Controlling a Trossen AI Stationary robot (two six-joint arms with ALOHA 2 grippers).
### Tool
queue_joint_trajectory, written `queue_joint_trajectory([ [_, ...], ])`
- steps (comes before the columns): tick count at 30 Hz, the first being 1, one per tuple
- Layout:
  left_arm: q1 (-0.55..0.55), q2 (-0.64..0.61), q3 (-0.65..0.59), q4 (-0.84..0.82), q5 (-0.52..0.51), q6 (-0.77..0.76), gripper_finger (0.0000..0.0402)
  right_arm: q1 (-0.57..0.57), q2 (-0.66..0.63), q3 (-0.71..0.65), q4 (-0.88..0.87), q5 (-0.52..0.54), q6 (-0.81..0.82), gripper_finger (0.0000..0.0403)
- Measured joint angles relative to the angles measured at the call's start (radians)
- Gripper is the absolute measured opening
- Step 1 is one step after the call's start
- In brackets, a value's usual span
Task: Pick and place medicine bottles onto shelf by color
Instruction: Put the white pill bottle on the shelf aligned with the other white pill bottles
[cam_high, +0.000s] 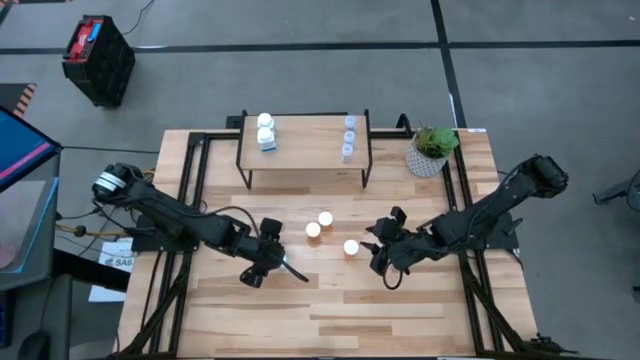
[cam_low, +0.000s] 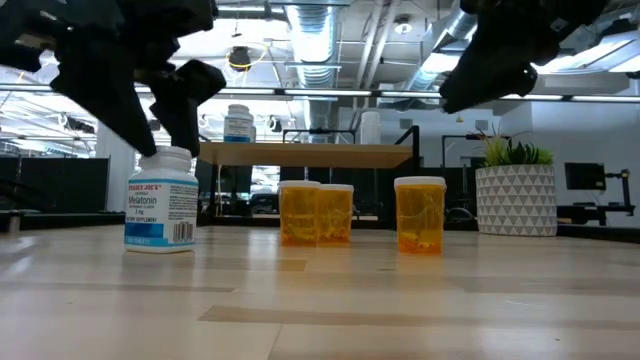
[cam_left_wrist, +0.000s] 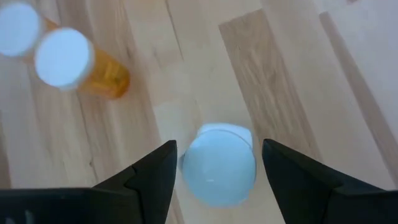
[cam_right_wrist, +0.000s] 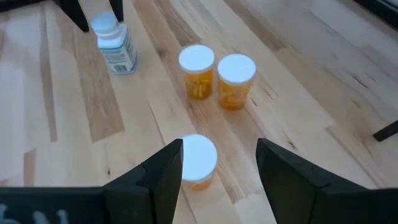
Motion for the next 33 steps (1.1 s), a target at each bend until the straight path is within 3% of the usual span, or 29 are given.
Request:
queue_joint_trajectory([
  [8,0.0,0.015,0.02,-0.018,0.003,0.0,0.0224,0.0,-0.011,0.0,0.008,0.003,-0.005,0.0223],
  [17,0.002,0.017,0.008,-0.03,0.075,-0.017,0.0224,0.0,-0.011,0.0,0.008,0.003,-0.001,0.0224],
  [33,0.002,0.115,0.007,0.009,0.132,-0.018,0.0224,0.002,-0.011,0.0,0.009,0.002,0.0,0.0224],
])
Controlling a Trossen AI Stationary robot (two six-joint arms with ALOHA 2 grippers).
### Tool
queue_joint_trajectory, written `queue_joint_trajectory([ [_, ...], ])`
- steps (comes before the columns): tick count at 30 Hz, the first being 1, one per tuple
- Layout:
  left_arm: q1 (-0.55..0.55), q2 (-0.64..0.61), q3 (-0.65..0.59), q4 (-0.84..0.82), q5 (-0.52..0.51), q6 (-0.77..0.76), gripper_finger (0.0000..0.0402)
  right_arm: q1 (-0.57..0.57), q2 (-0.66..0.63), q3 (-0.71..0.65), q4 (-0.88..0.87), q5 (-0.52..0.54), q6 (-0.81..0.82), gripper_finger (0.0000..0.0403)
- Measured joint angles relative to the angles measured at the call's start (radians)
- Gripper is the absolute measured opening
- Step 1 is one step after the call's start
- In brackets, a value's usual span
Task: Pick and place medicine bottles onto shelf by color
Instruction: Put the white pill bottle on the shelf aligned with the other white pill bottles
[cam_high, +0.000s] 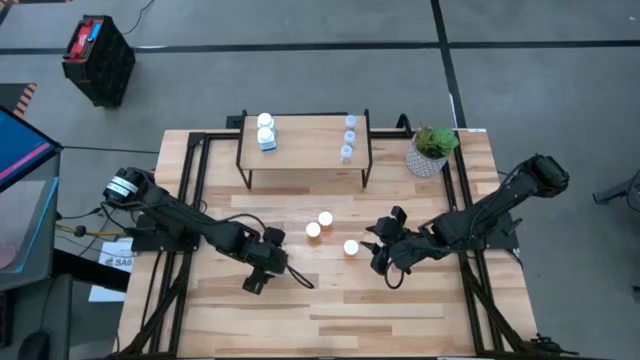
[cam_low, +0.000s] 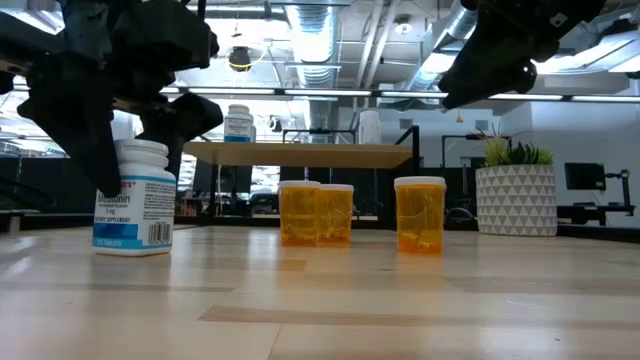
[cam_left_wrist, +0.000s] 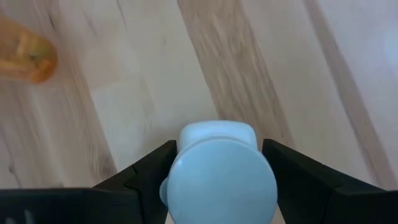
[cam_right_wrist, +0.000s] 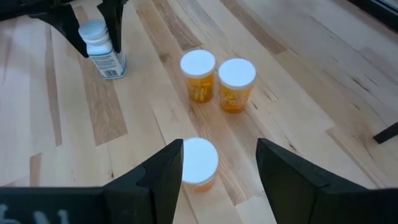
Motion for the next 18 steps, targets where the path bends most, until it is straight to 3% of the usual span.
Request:
queue_joint_trajectory([
  [18,0.0,0.0,0.0,-0.001,0.034,0.014,0.0224,0.0,0.0,0.0,0.0,-0.002,0.001,0.0223],
])
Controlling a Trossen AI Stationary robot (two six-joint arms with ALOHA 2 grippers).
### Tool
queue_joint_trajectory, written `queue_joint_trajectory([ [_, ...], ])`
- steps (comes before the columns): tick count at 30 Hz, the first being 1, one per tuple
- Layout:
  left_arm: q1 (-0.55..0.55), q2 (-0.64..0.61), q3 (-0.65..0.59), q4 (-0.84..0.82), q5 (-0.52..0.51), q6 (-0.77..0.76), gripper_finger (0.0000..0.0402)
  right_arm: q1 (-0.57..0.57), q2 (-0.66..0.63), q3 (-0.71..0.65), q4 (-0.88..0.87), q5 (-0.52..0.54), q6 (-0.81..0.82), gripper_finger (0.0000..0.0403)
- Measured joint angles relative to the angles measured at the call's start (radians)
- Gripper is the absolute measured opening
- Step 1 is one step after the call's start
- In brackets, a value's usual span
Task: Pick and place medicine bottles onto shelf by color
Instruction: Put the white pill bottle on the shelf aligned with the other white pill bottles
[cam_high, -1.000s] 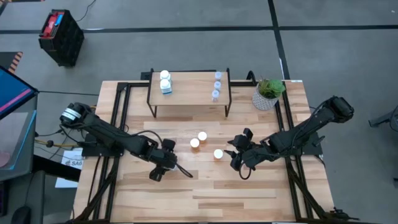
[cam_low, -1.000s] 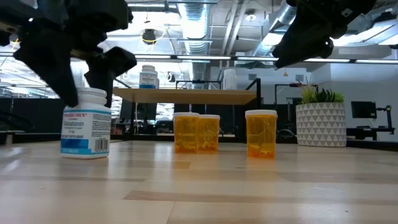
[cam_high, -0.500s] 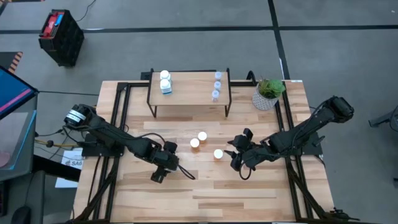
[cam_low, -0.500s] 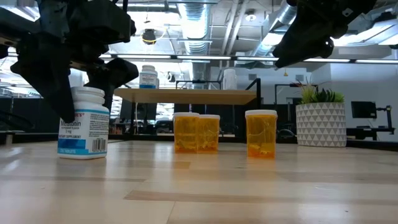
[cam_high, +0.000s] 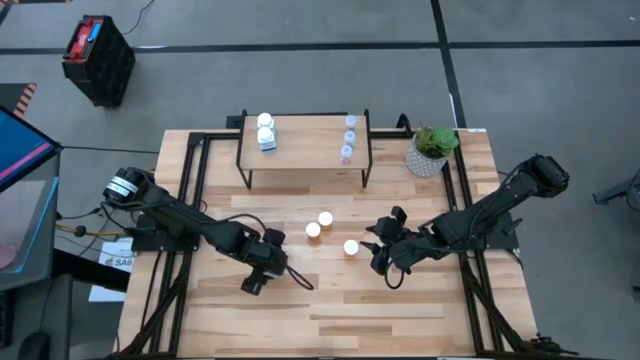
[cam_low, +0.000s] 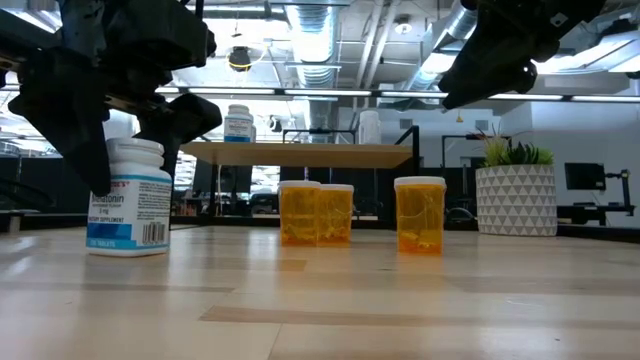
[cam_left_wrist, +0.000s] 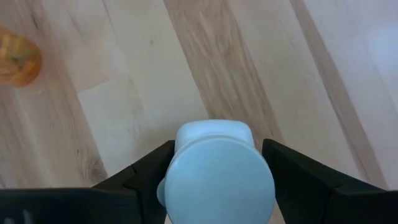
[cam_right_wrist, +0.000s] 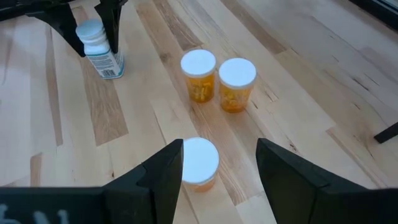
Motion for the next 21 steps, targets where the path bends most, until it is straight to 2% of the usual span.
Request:
queue_joint_trajectory([
  [3,0.0,0.0,0.0,-0.001,-0.022,0.001,0.021,0.0,0.0,0.0,0.0,0.0,0.0,0.0223],
  [8,0.0,-0.003,0.003,-0.021,-0.039,0.035,0.0143,0.0,0.0,0.0,0.0,0.0,0.0,0.0224],
  [15,0.006,-0.01,0.12,-0.227,-0.103,0.139,0.0141,0.0,0.0,0.0,0.002,-0.002,0.0,0.0223],
  [21,0.109,-0.076,0.265,-0.454,-0.126,0.24,0.0148,0.0,0.0,0.0,0.04,-0.007,0.003,0.0223],
])
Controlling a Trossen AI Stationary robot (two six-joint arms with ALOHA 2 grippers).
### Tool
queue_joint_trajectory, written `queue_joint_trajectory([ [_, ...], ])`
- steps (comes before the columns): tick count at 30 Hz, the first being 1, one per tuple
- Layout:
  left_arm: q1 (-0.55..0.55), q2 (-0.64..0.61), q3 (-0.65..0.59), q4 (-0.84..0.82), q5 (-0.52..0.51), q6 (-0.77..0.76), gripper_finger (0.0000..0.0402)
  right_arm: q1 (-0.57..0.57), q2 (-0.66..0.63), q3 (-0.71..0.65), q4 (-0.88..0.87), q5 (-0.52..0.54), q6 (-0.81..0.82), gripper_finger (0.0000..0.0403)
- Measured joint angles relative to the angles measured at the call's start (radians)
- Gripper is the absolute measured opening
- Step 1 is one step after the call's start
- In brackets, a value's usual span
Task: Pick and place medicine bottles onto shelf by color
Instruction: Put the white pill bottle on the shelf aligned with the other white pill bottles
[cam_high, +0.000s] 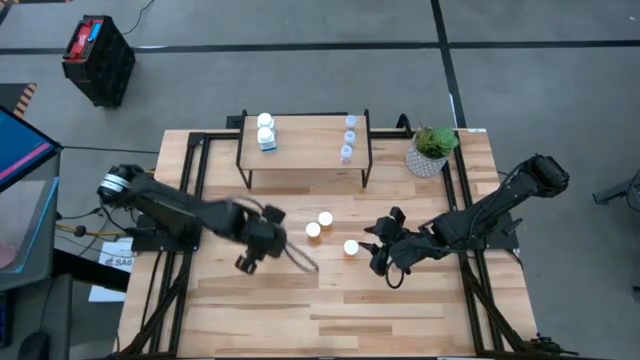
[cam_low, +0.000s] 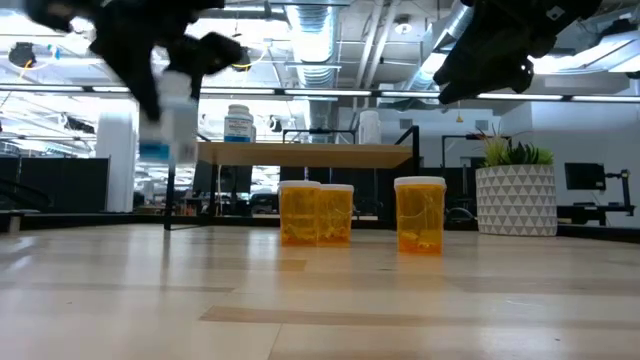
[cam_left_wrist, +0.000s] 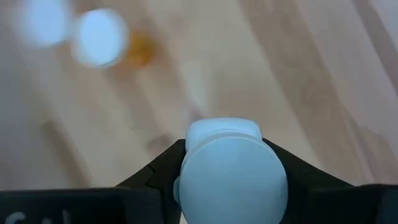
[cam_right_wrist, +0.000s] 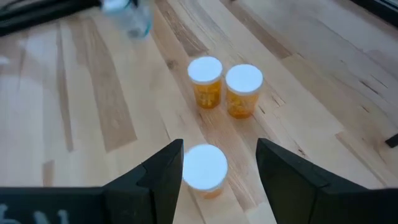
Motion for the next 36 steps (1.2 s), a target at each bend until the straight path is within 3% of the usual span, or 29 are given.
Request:
queue_joint_trajectory([
  [5,0.137,-0.121,0.076,-0.097,-0.024,0.086,0.0144,0.0,0.0,0.0,0.001,-0.015,0.047,0.0223],
  [12,0.414,-0.287,0.093,-0.065,-0.065,0.196,0.0143,-0.002,0.0,0.0,0.007,-0.015,0.05,0.0223],
  [18,0.633,-0.285,0.093,-0.044,0.079,0.301,0.0152,-0.009,0.0,0.0,0.014,-0.016,0.051,0.0223],
  [26,0.764,-0.195,0.092,-0.01,0.139,0.409,0.0147,-0.009,0.0,0.0,0.029,-0.016,0.051,0.0223],
  [36,0.821,-0.141,0.094,0.061,0.132,0.436,0.0154,-0.009,0.0,0.0,0.037,-0.017,0.051,0.0223],
])
